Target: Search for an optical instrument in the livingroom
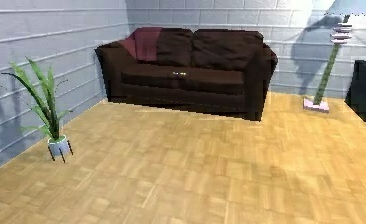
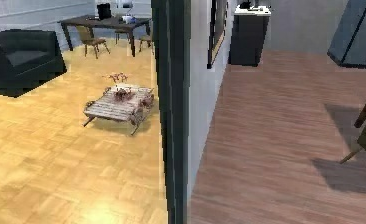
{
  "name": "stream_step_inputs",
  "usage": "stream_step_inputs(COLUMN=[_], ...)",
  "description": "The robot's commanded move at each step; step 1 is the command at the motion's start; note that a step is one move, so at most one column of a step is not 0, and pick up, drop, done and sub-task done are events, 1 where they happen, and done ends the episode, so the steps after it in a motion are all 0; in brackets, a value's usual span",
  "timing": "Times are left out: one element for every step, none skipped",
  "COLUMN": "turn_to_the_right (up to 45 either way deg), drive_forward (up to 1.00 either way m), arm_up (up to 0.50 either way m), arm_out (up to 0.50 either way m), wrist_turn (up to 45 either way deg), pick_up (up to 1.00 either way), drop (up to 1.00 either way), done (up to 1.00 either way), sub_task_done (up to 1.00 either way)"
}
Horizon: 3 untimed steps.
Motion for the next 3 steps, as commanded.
stream_step_inputs(turn_to_the_right=[-21.0, 0.0, 45.0], drive_forward=[0.0, 0.05, 0.0], arm_up=[0.0, 0.0, 0.0], arm_out=[0.0, 0.0, 0.0], wrist_turn=[0.0, 0.0, 0.0], pick_up=[0.0, 0.0, 0.0], drop=[0.0, 0.0, 0.0], done=[0.0, 0.0, 0.0], sub_task_done=[0.0, 0.0, 0.0])
